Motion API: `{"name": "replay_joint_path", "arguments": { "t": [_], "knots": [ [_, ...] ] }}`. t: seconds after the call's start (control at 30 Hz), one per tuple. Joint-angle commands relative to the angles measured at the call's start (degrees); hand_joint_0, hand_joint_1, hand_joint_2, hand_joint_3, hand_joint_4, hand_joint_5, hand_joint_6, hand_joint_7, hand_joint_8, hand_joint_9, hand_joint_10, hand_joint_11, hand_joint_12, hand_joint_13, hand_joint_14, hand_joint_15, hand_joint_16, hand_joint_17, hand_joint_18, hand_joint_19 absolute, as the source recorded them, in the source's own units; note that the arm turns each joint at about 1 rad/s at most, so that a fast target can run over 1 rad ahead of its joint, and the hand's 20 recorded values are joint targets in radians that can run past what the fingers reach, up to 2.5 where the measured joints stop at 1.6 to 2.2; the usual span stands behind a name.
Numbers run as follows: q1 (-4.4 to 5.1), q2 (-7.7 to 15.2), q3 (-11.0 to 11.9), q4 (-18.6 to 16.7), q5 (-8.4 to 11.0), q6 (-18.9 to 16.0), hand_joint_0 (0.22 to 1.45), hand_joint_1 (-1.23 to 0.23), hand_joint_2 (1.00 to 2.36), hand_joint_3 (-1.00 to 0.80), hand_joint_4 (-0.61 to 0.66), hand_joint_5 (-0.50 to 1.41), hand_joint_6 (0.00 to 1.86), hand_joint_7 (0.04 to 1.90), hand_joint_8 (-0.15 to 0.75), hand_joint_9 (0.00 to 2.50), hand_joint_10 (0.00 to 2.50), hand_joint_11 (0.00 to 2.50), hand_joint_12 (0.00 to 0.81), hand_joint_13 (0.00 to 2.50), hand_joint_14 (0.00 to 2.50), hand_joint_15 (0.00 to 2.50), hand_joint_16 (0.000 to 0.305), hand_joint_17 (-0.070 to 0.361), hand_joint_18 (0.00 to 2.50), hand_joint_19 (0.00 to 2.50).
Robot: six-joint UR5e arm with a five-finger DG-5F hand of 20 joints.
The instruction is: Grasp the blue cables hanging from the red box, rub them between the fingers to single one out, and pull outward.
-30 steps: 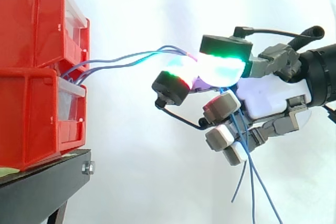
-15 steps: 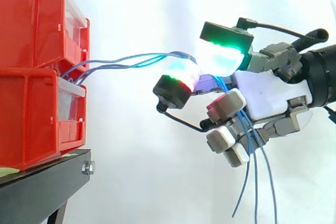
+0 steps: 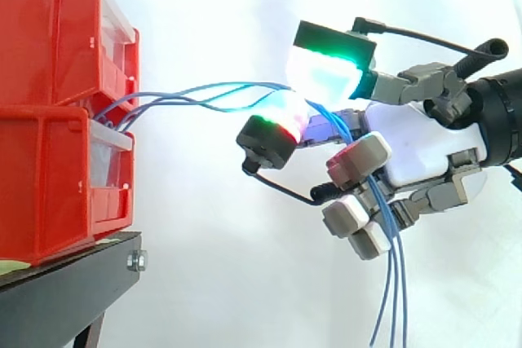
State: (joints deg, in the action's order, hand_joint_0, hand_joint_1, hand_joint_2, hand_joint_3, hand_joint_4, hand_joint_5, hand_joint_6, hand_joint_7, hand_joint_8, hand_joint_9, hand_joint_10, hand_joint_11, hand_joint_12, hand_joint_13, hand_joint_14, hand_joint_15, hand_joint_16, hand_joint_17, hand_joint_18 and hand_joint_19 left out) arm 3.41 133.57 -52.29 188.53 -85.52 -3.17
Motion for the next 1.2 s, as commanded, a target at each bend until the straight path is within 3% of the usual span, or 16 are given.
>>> {"name": "replay_joint_path", "arguments": {
  "t": [0.0, 0.63, 0.87, 1.1, 1.17],
  "knots": [
    [0.1, 0.0, 0.0, 0.0, 0.0, 0.0, 0.49, -0.68, 1.0, -0.5, -0.05, -0.13, 0.87, 0.95, 0.299, 1.33, 0.02, 0.98, 0.404, 1.05, 0.03, 0.75, 0.055, 0.125, 0.87, 0.84],
    [0.02, 0.0, 0.0, 0.1, 0.18, 0.0, 0.39, -0.67, 1.0, -0.5, -0.02, -0.13, 0.85, 0.92, 0.329, 1.33, 0.02, 0.95, 0.439, 1.07, 0.02, 0.75, 0.066, 0.15, 0.92, 0.82],
    [-0.25, 0.0, 0.0, -0.1, 0.09, -0.3, 0.52, -0.49, 1.0, -0.5, -0.06, -0.12, 0.82, 0.95, 0.286, 1.34, 0.03, 0.98, 0.392, 1.05, 0.03, 0.77, 0.054, 0.121, 0.84, 0.88],
    [-0.86, 0.0, -0.3, 0.1, 0.09, -1.8, 0.56, -0.58, 1.0, -0.44, -0.04, -0.11, 0.78, 0.97, 0.301, 1.35, 0.02, 0.97, 0.407, 1.07, 0.03, 0.76, 0.057, 0.129, 0.87, 0.86],
    [-0.95, 0.0, -1.3, 0.0, 0.0, -2.1, 0.56, -0.59, 1.0, -0.44, -0.03, -0.11, 0.78, 0.97, 0.299, 1.35, 0.02, 0.97, 0.403, 1.07, 0.02, 0.76, 0.057, 0.128, 0.87, 0.86]
  ]
}}
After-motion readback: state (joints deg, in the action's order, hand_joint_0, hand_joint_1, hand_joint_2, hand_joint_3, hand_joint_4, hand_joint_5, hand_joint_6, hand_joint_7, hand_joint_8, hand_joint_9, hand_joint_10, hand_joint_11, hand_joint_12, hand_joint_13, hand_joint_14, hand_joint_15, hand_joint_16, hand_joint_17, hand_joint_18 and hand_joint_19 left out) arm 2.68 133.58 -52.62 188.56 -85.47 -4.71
